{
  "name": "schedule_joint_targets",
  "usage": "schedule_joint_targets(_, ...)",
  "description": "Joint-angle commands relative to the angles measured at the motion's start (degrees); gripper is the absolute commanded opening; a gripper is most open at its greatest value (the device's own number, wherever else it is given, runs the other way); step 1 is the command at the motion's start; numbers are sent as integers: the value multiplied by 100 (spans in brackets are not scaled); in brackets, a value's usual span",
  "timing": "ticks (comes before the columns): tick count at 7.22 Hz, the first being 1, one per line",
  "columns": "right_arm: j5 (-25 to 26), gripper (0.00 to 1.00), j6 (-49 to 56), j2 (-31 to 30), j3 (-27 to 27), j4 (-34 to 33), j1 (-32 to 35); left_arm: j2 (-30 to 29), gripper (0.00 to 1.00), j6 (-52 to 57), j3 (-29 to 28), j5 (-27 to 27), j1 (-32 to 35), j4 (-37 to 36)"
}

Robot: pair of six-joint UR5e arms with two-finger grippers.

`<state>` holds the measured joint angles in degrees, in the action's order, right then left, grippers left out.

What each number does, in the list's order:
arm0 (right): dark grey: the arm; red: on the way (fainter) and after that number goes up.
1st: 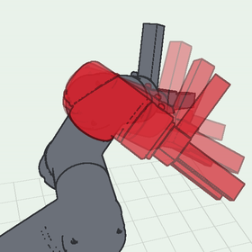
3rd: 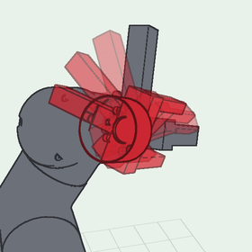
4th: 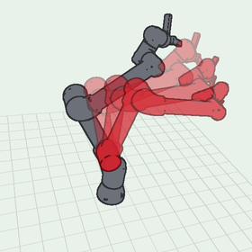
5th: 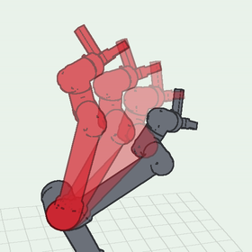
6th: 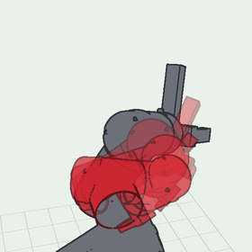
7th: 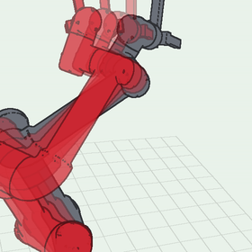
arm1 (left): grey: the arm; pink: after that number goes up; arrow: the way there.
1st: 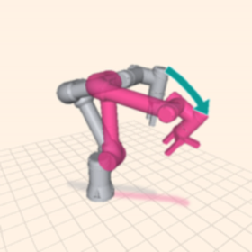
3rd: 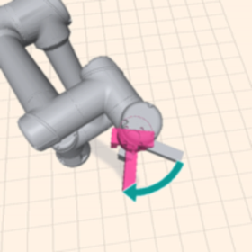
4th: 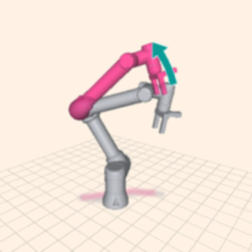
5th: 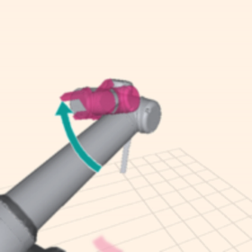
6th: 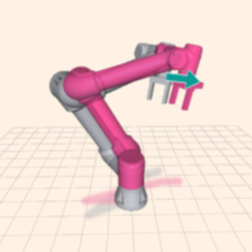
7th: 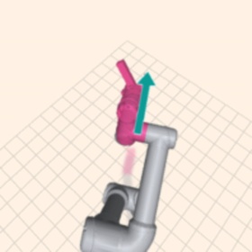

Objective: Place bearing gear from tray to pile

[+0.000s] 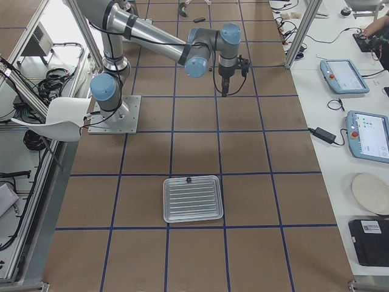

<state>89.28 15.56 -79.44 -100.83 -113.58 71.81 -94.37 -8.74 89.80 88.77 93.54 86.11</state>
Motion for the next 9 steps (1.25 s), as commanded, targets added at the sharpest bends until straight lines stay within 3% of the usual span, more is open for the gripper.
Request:
schedule_joint_targets(1, -7, 100, 3027, -98, -15, 195, -1891, -930, 100, -1229, 73, -1, 994, -908)
schedule_joint_targets(5, 45, 100, 8382, 278, -59, 169, -3906, -2487, 100, -2981, 73, 34, 2044, -2719)
schedule_joint_targets(6, -94, 100, 10038, 680, -33, 143, -4216, -2751, 100, -3107, 82, 0, 2062, -2992)
schedule_joint_targets(8, -602, 93, 11727, 1148, 81, 108, -4447, -3121, 100, -3125, 73, 60, 2193, -3126)
schedule_joint_targets(9, -866, 93, 12229, 1263, 90, 116, -4448, -3184, 83, -3212, 73, 61, 2238, -3144)
